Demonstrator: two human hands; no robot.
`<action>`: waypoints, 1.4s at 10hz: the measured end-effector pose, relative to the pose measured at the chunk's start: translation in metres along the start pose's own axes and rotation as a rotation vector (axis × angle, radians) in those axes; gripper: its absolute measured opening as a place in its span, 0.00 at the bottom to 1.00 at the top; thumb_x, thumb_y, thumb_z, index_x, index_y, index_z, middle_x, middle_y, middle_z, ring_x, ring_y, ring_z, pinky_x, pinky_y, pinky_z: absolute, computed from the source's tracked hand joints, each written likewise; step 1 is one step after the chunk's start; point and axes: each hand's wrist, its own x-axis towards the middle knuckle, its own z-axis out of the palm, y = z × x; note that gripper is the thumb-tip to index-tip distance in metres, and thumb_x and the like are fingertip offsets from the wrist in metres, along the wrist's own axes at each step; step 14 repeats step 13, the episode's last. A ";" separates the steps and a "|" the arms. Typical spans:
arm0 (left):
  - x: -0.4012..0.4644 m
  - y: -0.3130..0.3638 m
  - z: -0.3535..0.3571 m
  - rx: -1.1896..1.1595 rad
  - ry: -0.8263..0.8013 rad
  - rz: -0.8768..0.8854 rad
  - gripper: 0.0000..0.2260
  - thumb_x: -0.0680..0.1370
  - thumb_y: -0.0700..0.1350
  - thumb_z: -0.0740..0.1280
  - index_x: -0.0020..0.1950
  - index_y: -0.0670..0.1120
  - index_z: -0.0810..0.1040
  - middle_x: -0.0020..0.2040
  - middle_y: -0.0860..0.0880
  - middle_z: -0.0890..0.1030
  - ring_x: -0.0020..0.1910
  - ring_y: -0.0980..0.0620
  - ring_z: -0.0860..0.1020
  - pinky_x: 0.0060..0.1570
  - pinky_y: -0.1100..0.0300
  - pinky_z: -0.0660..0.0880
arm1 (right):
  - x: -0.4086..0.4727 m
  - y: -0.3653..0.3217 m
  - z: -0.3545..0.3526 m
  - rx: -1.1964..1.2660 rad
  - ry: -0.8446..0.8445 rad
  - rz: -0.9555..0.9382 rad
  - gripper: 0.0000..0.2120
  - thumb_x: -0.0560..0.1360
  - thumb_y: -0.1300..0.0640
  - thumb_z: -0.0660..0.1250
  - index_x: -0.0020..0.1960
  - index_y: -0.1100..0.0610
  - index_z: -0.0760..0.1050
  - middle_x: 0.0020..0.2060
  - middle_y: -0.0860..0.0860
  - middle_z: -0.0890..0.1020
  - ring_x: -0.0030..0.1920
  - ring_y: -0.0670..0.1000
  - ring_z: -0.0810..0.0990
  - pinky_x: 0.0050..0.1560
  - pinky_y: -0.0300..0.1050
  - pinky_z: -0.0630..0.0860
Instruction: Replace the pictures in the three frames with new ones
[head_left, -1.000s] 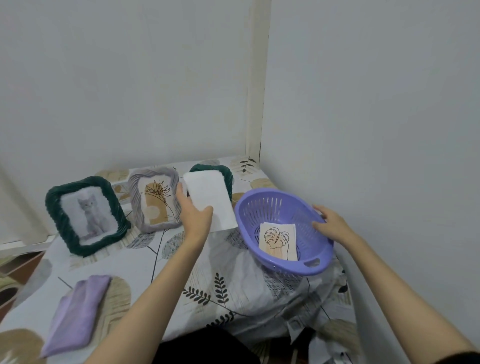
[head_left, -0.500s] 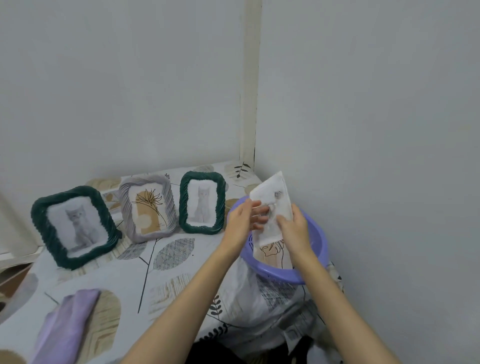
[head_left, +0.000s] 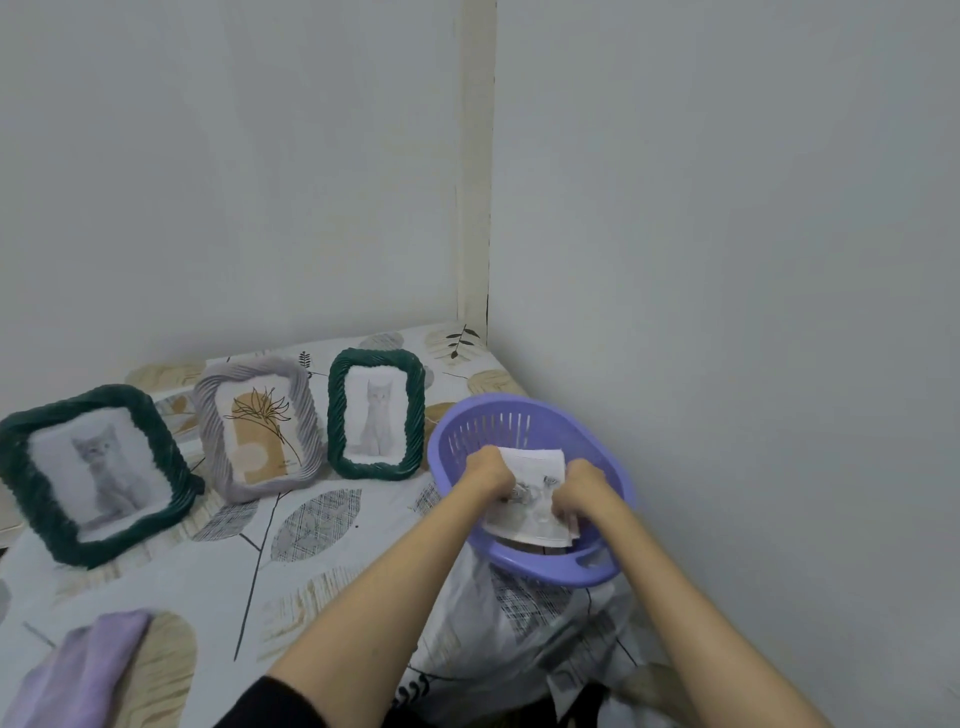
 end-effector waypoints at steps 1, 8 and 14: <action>0.007 -0.003 0.006 0.062 -0.042 -0.063 0.13 0.78 0.36 0.57 0.62 0.36 0.69 0.68 0.36 0.68 0.64 0.40 0.71 0.61 0.49 0.71 | 0.003 -0.001 0.001 0.020 -0.025 0.023 0.09 0.76 0.65 0.57 0.36 0.61 0.65 0.38 0.55 0.72 0.41 0.56 0.73 0.39 0.44 0.71; -0.032 -0.056 0.000 -0.421 0.335 0.006 0.22 0.76 0.33 0.58 0.69 0.37 0.58 0.67 0.37 0.62 0.60 0.38 0.69 0.57 0.50 0.69 | 0.006 0.036 -0.004 0.232 0.429 -0.049 0.17 0.70 0.72 0.59 0.59 0.71 0.71 0.55 0.68 0.77 0.55 0.66 0.76 0.53 0.51 0.71; -0.107 -0.164 -0.018 -0.598 0.491 0.030 0.12 0.78 0.40 0.62 0.61 0.45 0.73 0.60 0.47 0.76 0.50 0.53 0.75 0.48 0.64 0.71 | -0.038 0.036 0.028 0.101 0.743 -0.574 0.13 0.71 0.65 0.62 0.53 0.65 0.79 0.51 0.63 0.78 0.52 0.64 0.77 0.58 0.47 0.70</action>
